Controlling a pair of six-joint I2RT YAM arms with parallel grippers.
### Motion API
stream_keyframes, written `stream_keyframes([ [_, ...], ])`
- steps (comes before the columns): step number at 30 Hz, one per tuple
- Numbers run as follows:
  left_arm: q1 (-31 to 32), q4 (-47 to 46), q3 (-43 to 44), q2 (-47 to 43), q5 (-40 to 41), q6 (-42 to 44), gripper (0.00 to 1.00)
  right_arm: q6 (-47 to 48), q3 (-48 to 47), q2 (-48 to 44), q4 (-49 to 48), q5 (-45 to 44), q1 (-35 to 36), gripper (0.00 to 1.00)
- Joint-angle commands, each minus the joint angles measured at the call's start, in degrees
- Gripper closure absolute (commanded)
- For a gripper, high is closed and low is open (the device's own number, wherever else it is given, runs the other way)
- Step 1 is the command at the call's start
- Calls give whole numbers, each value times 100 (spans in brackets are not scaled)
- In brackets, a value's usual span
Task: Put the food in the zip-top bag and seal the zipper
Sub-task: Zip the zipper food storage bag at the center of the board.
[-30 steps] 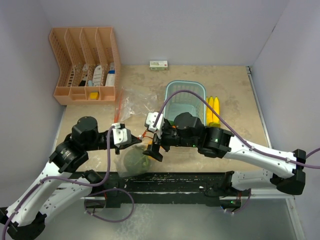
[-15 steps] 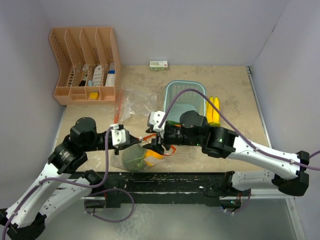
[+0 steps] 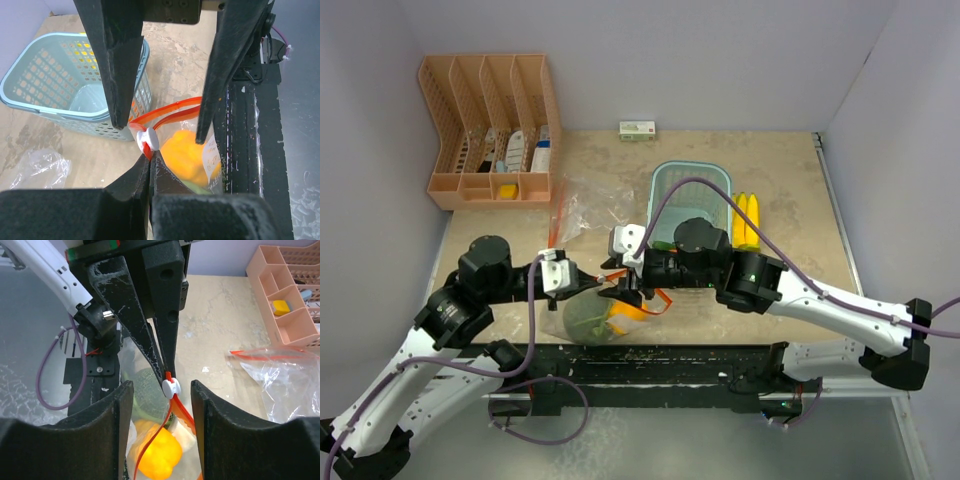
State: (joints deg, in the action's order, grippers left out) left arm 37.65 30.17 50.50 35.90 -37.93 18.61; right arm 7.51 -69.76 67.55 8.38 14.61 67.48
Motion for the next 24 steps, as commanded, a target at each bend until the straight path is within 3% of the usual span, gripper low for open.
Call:
stream_keyframes([
  [1,14,-302,222,-81,-131,8,100,97,-231,134,-354,220,-74,51],
  [5,14,-303,195,-88,-135,20,100,90,-247,224,-389,354,-151,56],
  [10,14,-302,173,-114,-117,29,100,67,-240,226,-451,430,-205,69],
  [14,10,-302,164,-117,-100,29,100,37,-241,243,-414,523,-254,91],
  [16,14,-302,161,-126,-77,29,100,16,-228,247,-383,549,-278,97],
  [24,10,-429,183,-249,89,-54,100,-181,-32,86,-266,306,-413,100],
])
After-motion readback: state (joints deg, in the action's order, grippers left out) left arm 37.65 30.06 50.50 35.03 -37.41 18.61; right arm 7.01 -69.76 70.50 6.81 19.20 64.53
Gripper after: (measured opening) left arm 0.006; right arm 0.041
